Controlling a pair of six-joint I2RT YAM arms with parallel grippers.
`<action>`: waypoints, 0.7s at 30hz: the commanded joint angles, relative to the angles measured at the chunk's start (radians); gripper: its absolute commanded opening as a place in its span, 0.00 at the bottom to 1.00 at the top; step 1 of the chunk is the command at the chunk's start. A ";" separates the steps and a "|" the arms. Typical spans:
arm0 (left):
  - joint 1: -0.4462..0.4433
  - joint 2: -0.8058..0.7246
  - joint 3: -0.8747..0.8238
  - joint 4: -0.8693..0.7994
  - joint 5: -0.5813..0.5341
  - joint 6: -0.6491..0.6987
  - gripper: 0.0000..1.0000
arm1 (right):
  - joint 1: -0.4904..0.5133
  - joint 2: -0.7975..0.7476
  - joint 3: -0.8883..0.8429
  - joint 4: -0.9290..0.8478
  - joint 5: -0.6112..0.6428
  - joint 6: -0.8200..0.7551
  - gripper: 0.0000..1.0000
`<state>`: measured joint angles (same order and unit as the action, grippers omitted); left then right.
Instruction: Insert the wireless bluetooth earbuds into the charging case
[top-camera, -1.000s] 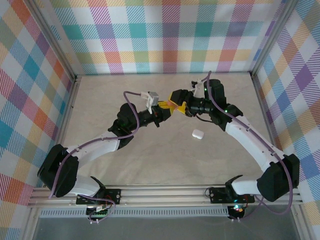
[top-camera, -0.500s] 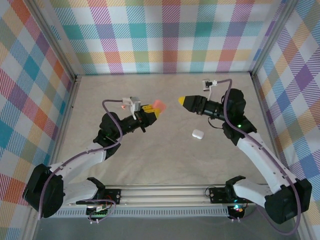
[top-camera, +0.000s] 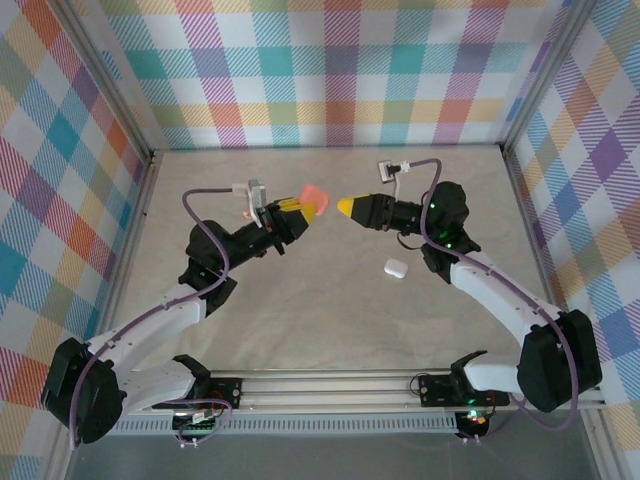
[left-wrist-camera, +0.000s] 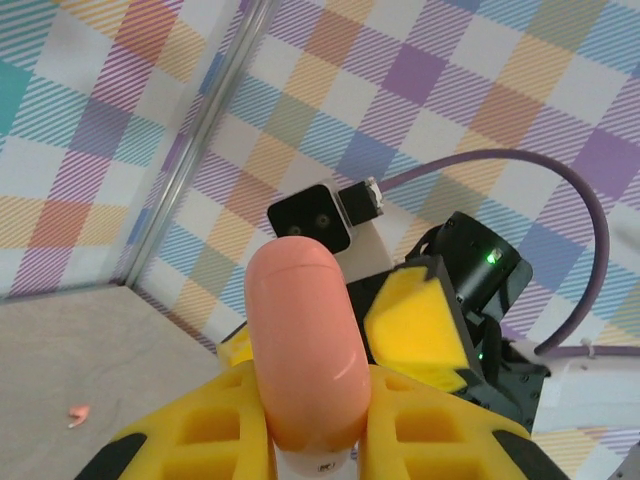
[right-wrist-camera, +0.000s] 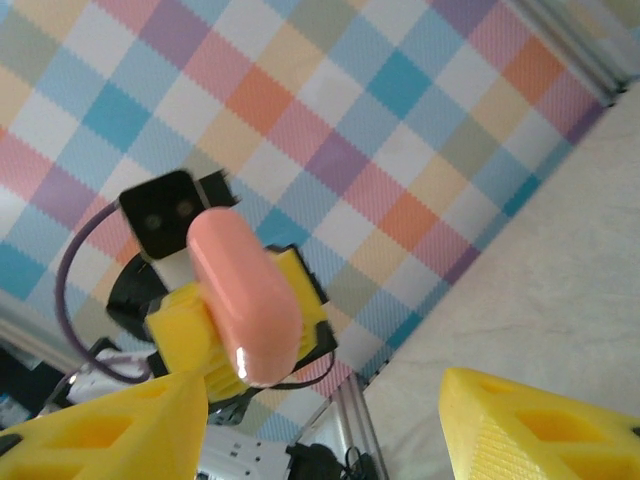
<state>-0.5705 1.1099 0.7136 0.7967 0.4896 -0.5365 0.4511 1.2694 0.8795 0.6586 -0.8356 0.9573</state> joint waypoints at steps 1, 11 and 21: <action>0.012 0.017 0.056 0.048 0.017 -0.061 0.01 | 0.018 0.006 0.043 0.071 -0.040 -0.015 0.63; 0.011 0.079 0.085 0.133 0.058 -0.168 0.01 | 0.031 0.048 0.084 0.122 -0.008 0.009 0.58; 0.009 0.068 0.088 0.138 0.050 -0.193 0.01 | 0.049 0.117 0.124 0.186 -0.046 0.048 0.42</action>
<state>-0.5705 1.1950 0.7654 0.8742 0.5236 -0.7147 0.4892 1.3796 0.9730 0.7696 -0.8539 0.9905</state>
